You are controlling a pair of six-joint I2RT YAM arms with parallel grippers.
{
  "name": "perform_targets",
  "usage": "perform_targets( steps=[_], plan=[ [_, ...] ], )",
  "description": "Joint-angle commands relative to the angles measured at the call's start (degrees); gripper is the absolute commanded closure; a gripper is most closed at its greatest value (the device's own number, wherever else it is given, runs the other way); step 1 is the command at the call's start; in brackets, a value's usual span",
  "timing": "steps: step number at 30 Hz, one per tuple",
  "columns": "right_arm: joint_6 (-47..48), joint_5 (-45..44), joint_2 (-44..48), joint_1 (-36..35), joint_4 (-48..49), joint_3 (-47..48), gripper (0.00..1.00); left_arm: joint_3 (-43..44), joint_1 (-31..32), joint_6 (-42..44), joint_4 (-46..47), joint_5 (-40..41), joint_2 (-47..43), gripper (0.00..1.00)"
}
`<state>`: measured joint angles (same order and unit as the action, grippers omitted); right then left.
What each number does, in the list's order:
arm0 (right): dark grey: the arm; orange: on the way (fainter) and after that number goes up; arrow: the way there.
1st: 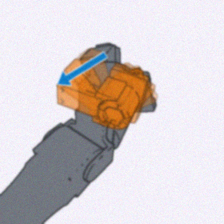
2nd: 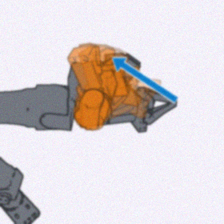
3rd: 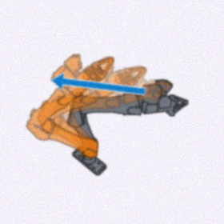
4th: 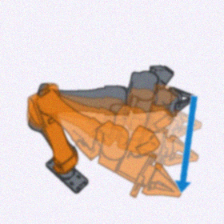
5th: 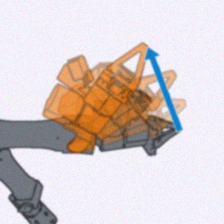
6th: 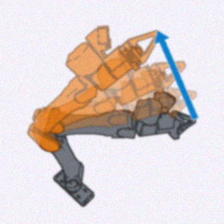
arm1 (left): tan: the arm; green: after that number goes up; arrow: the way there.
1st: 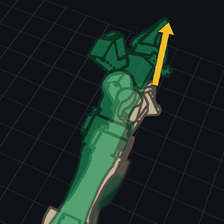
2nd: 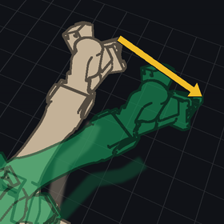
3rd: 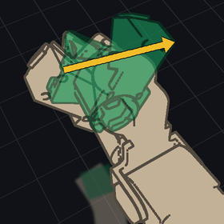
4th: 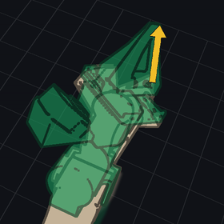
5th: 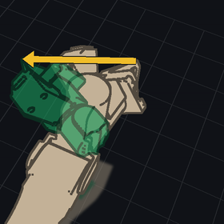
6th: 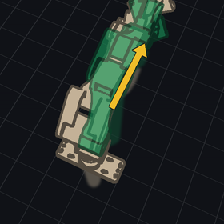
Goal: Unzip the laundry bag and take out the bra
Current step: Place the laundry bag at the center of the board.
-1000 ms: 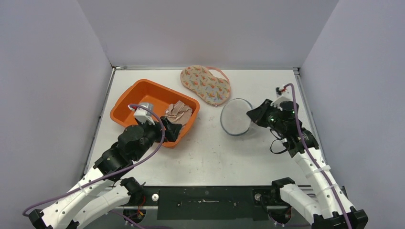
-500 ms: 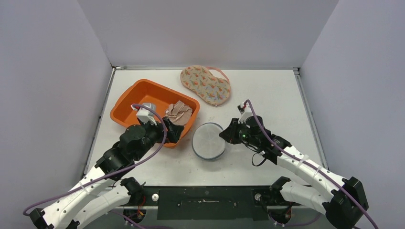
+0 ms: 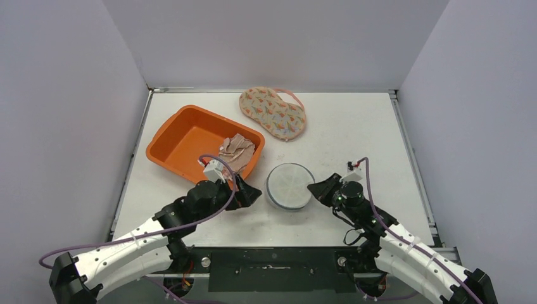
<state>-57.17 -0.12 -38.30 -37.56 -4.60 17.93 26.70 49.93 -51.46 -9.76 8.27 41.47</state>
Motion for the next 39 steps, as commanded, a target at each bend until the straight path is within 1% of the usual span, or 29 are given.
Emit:
perform_targets(
  steps=[1, 5, 8, 11, 12, 13, 15, 21, 24, 26, 31, 35, 36, 38, 39],
  plan=[
    [-13.87, -7.21, 1.93, -1.80, 4.17, -3.06, 0.95, 0.37, 7.37, -14.40, 8.35, 9.49, -0.82, 0.04],
    [-17.96, -12.60, 2.05, -6.04, 4.16, -3.05, 0.95, 2.57, 15.90, -20.96, 8.77, 18.29, 3.42, 0.04],
    [-19.59, -15.85, 1.25, -9.51, 4.16, -2.42, 0.95, 5.07, 20.64, -23.37, 8.96, 23.20, 8.49, 0.03],
    [-20.55, -18.05, 0.58, -11.68, 4.95, -1.75, 0.95, 6.40, 21.38, -25.74, 8.97, 23.64, 12.99, 0.00],
    [-20.67, -18.29, 0.40, -12.00, 5.64, -1.56, 0.95, 6.43, 21.33, -25.92, 11.31, 23.29, 14.11, 0.00],
    [-20.89, -18.37, 0.27, -12.35, 5.69, -1.51, 0.95, 6.37, 21.34, -26.09, 12.68, 22.97, 15.19, 0.04],
    [-21.05, -18.86, 0.30, -12.88, 5.71, -1.56, 0.95, 6.39, 21.35, -26.38, 15.09, 22.18, 17.06, 0.09],
    [-21.31, -19.81, 0.74, -13.24, 5.77, -2.20, 0.95, 7.24, 21.44, -29.49, 19.10, 19.51, 23.69, 0.11],
    [-21.22, -19.59, 1.18, -13.39, 6.12, -2.85, 0.95, 7.00, 21.45, -30.34, 22.43, 17.63, 26.42, 0.15],
    [-20.62, -19.53, 1.65, -13.44, 5.82, -2.99, 0.95, 7.33, 21.44, -30.66, 23.06, 17.34, 27.69, 0.21],
    [-19.06, -18.79, 2.68, -13.50, 4.88, -3.00, 0.95, 6.96, 21.20, -30.50, 24.90, 18.16, 29.50, 0.39],
    [-16.53, -16.35, 1.16, -13.53, 4.79, -2.11, 0.95, 6.56, 20.69, -30.13, 25.75, 18.28, 30.62, 0.57],
    [-15.88, -15.90, 0.78, -13.51, 3.94, -1.67, 0.93, 6.26, 20.43, -29.76, 26.22, 18.34, 30.50, 0.60],
    [-14.48, -14.32, 0.71, -13.52, 3.02, -1.46, 0.74, 5.35, 19.94, -28.65, 27.40, 18.14, 30.07, 0.65],
    [-13.63, -13.92, 1.02, -13.51, 2.10, -1.21, 0.63, 5.16, 19.56, -27.95, 27.82, 17.79, 29.81, 0.69]
  ],
)
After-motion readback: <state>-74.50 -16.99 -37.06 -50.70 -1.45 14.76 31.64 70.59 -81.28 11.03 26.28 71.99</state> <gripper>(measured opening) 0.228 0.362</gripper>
